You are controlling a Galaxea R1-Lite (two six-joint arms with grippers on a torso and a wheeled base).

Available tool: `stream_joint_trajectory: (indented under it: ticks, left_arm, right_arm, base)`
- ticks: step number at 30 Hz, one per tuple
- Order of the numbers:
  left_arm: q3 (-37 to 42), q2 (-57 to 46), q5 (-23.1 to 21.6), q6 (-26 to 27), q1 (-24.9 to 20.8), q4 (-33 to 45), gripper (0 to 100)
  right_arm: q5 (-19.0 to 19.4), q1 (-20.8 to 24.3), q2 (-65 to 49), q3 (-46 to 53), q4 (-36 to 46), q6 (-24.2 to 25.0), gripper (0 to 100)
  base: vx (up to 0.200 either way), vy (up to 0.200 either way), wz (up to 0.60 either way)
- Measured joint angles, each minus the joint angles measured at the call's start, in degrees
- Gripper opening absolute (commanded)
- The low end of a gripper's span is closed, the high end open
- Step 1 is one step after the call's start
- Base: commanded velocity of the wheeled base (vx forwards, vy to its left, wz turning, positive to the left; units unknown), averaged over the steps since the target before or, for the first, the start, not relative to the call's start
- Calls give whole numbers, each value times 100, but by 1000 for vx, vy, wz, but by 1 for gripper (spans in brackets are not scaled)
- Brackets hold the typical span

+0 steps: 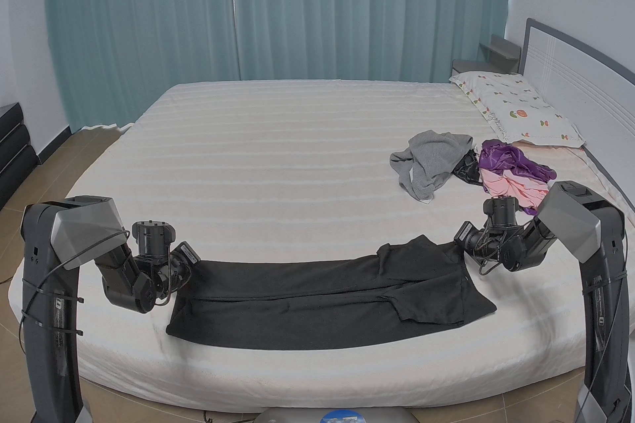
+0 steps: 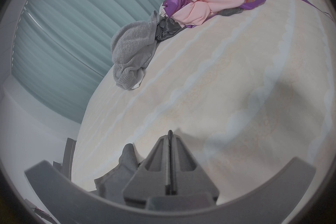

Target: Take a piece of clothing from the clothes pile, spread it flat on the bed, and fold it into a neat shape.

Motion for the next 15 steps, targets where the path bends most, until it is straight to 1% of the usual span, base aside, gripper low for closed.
stream_joint_trajectory:
  ticks: [6, 11, 12, 13, 14, 15]
  left_arm:
    - [-61, 0, 5, -163, 15, 0, 0]
    - [-85, 0, -1, -196, 32, 0, 0]
    - [-88, 0, -1, -196, 32, -2, 0]
    - [-88, 0, -1, -199, 37, 0, 0]
    - [-88, 0, -4, -200, 37, 2, 100]
    - [-88, -1, -9, -202, 37, 2, 100]
  right_arm:
    - [-46, -67, -11, -9, -79, 123, 0]
    - [-112, -80, -9, 5, -229, 224, 0]
    - [-115, -83, -9, 16, -233, 227, 100]
    - [-116, -83, -9, 30, -243, 224, 100]
    - [-118, -85, -9, 49, -255, 218, 100]
    - [-116, -83, -9, 68, -257, 211, 100]
  base:
    - [0, 0, 0]
    - [0, 0, 0]
    - [0, 0, 0]
    - [0, 0, 0]
    - [0, 0, 0]
    - [0, 0, 0]
